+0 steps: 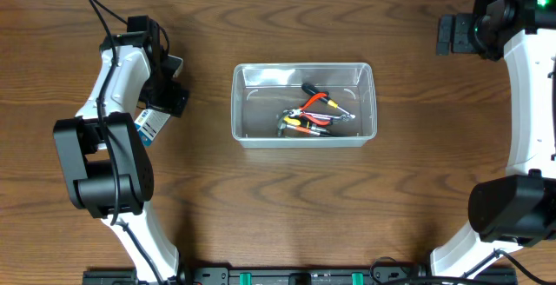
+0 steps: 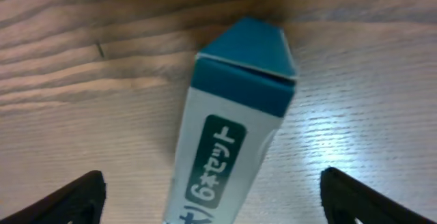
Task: Pack container
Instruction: 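Move the left gripper to the blue-and-white box and grasp its top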
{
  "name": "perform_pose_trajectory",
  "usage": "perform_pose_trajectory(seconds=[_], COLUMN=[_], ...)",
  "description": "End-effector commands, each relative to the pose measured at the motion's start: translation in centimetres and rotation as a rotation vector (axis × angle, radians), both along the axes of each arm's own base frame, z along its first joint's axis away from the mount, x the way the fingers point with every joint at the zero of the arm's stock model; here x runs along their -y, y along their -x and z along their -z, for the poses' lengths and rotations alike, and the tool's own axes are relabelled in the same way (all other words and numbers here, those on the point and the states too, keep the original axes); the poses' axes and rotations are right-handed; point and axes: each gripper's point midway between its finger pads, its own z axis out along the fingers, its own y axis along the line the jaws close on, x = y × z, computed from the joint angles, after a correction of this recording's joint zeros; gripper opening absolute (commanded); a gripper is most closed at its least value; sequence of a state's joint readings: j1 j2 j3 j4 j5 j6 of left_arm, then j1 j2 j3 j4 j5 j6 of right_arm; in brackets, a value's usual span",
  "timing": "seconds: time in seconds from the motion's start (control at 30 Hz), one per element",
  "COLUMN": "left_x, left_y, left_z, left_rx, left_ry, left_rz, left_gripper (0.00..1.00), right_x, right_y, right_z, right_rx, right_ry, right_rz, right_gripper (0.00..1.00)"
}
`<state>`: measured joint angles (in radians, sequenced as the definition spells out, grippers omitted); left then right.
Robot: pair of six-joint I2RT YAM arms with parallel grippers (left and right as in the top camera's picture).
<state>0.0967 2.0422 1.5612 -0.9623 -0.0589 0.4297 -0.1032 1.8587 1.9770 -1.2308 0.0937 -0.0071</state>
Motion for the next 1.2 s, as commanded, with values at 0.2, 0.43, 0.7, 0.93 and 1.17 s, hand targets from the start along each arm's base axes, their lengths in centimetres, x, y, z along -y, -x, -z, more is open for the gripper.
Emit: perform_pose_trajectory(seconds=[0.2, 0.43, 0.7, 0.93, 1.17], left_x=[0.2, -0.1, 0.2, -0.2, 0.0], left_y=[0.2, 0.3, 0.3, 0.5, 0.7], left_z=[0.5, 0.7, 0.9, 1.5, 2.2], left_rx=[-0.012, -0.018, -0.014, -0.029, -0.045], left_ry=[0.026, 0.028, 0.087, 0.108, 0.125], left_rz=[0.021, 0.013, 0.007, 0.001, 0.014], left_gripper=[0.79, 0.78, 0.75, 0.76, 0.76], right_x=[0.0, 0.0, 0.0, 0.0, 0.0], right_y=[-0.1, -0.1, -0.1, -0.1, -0.1], right_z=[0.2, 0.2, 0.2, 0.2, 0.2], right_rx=[-0.001, -0.001, -0.001, -0.001, -0.001], right_ry=[-0.007, -0.007, -0.007, -0.007, -0.007], right_rz=[0.012, 0.012, 0.012, 0.012, 0.012], right_gripper=[0.99, 0.99, 0.99, 0.99, 0.99])
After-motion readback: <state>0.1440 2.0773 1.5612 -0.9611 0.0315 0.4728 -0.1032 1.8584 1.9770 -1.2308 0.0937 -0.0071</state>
